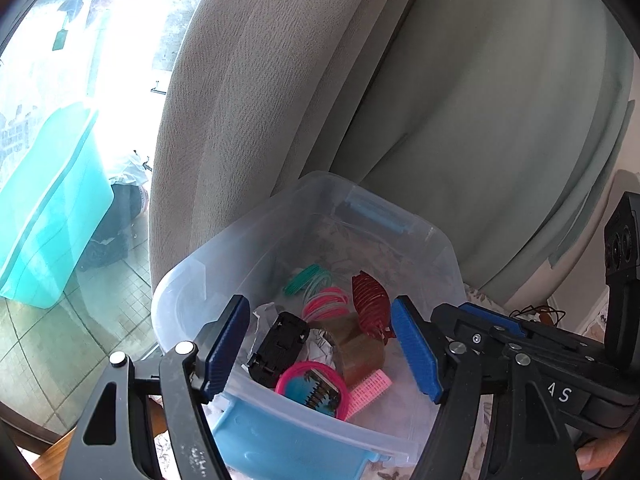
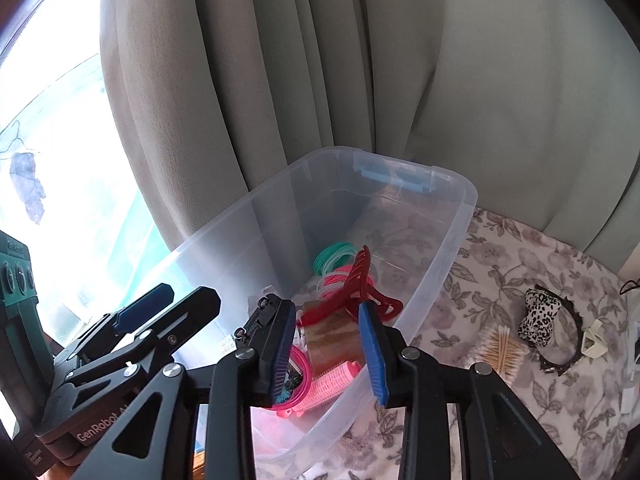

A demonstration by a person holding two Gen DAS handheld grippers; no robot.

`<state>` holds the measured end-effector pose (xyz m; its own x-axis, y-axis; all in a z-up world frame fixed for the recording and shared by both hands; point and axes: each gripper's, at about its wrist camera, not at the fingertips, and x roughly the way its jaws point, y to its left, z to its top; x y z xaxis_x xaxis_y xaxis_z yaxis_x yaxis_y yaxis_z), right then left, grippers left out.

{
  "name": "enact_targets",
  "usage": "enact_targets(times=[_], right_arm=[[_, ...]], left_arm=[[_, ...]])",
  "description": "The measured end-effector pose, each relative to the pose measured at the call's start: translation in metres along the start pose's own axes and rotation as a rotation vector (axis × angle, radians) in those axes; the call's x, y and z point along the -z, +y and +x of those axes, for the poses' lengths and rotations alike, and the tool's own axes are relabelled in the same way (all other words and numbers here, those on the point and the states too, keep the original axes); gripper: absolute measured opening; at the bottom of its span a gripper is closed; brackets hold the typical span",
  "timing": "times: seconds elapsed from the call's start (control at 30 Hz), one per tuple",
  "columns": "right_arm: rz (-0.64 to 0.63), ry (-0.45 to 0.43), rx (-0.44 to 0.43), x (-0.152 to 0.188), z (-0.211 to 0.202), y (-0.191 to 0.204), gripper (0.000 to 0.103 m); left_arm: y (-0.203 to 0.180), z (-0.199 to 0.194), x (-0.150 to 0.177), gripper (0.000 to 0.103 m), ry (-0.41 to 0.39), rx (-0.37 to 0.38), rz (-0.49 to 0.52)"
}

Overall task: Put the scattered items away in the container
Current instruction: 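Open left tool releasing mirror while right tool drops claw clip into box, then move both tools away from the box back toward the items on the bed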

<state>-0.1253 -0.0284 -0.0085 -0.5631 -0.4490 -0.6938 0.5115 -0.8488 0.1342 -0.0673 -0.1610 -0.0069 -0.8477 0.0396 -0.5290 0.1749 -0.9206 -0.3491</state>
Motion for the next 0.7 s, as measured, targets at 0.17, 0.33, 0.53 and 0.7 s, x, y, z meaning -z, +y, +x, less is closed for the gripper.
enact_targets(times=[0.17, 0.33, 0.53, 0.7], right_arm=[[0.027, -0.013, 0.007, 0.006, -0.014, -0.007, 0.037], [0.056, -0.032, 0.017, 0.016, -0.036, -0.015, 0.037], [0.094, -0.057, 0.029, 0.028, -0.062, -0.027, 0.037], [0.131, -0.102, 0.038, 0.038, -0.090, -0.043, 0.041]], left_arm=[[-0.010, -0.025, 0.005, 0.074, 0.006, 0.002, 0.025], [-0.022, -0.041, 0.007, 0.074, 0.018, 0.000, 0.047], [-0.040, -0.049, 0.009, 0.074, 0.020, -0.003, 0.082], [-0.059, -0.059, 0.015, 0.074, 0.015, 0.016, 0.129]])
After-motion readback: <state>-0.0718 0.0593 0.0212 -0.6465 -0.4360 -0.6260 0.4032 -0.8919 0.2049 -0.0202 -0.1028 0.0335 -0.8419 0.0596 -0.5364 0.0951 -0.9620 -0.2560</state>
